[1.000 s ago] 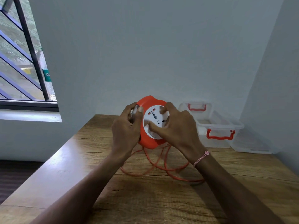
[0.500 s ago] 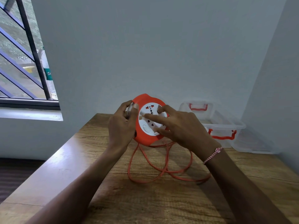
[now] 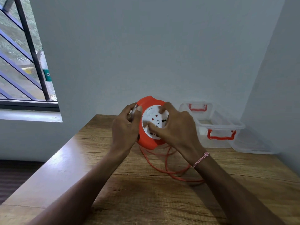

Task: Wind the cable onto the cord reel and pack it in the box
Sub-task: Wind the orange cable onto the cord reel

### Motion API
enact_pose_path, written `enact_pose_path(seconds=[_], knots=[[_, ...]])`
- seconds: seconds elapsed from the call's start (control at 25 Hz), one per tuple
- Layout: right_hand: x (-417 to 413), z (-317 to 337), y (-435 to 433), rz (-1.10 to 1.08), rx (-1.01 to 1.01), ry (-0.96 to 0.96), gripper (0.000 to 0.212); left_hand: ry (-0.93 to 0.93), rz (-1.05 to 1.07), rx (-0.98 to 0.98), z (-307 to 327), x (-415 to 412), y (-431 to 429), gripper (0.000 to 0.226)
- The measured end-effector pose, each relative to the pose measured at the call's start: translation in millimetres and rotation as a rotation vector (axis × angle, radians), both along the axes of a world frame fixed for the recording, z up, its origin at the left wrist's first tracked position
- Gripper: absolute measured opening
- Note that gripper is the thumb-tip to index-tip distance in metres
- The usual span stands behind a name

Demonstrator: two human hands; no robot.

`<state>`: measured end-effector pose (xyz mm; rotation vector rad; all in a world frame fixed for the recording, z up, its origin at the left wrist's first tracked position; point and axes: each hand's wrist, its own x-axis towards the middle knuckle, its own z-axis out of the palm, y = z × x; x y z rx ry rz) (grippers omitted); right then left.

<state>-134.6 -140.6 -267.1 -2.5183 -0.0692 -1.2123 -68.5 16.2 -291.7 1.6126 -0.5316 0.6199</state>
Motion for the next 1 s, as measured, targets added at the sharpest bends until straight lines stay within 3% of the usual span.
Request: enact_pose_path(seconds=[0.08,0.12,0.2,0.36,0.52,0.8,1.0], knots=[[4,-1,5,-0.003,0.255,0.042,0.055,-0.002,-0.014,0.002,1,-2,0,0.012],[4,0,4,0.002,0.280,0.046,0.052,0.004,-0.020,-0.003,2,-2,0,0.011],[2,3,-5,0.025,0.093,0.005,0.045,0.016,-0.025,-0.018,2,0,2,0.013],[-5,17,-29,0.140,-0.500,0.026,0.036,0.034,-0.028,-0.050,5,5,6,0.014],[-8,20,-31,0.111,-0.725,0.131,0.042,0.039,-0.039,-0.039,6,5,9,0.012],[-9,15,-23,0.069,-0.598,0.006,0.056,0.019,-0.009,-0.024,1,4,5,0.027],[-1,2,-3,0.016,-0.017,0.053,0.071,0.001,0.022,-0.015,-6,0,-3,0.034]])
